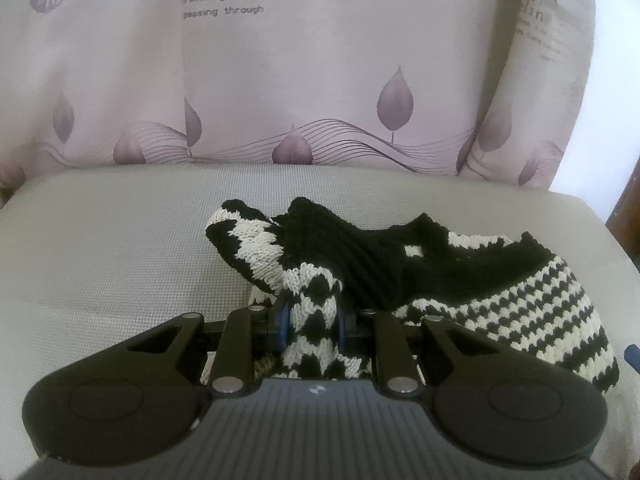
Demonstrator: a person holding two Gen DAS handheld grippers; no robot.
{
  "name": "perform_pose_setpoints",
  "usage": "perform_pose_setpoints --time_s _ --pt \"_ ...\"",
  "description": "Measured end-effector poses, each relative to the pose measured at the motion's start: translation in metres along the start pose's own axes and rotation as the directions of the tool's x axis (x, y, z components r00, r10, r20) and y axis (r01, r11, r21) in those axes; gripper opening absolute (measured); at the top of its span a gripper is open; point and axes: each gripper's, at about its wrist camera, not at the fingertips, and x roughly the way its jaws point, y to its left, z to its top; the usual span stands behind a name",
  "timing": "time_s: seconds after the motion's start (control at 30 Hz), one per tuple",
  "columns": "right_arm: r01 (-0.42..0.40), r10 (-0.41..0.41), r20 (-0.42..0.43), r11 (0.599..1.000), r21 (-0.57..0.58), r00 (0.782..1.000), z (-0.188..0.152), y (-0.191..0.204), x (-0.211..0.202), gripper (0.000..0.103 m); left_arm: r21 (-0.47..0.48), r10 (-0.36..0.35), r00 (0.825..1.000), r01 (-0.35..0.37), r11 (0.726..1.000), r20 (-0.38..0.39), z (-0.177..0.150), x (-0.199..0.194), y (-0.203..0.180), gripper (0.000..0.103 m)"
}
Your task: Fold small clothes
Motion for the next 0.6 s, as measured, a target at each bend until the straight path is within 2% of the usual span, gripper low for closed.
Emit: perform_pose_setpoints --time_s 0.13,0.3,0.47,0.57,0.6 --pt "-0.128 0.130 -0.058 0.991 0.031 0.990 -0.005 0.025 0.010 0.093 -0.028 -0.023 1.000 0.023 0.999 -0.006 0.001 -0.001 0.005 0.022" --pt "-0.283 0.299 -0.129 0.951 0.126 0.946 -0.016 0.051 0.029 0.093 -0.035 -0.046 0.999 0.046 0.998 -0.008 0.000 -0.004 0.004 0.022" --pt "-0.339 0.370 -0.154 0.921 0.192 0.916 -0.030 0.065 0.043 0.093 -0.045 -0.072 0.997 0.072 0.996 -0.006 -0.003 -0.007 0.004 0.022" --pt "-0.352 0.398 -0.162 0.901 0.251 0.903 -0.034 0.067 0.054 0.094 -0.086 -0.142 0.990 0.140 0.986 -0.017 -0.005 -0.006 0.012 0.026" --pt "-0.354 0.404 -0.163 0.896 0.267 0.900 -0.035 0.068 0.059 0.094 -0.118 -0.185 0.983 0.183 0.976 -0.011 -0.005 -0.005 0.018 0.033"
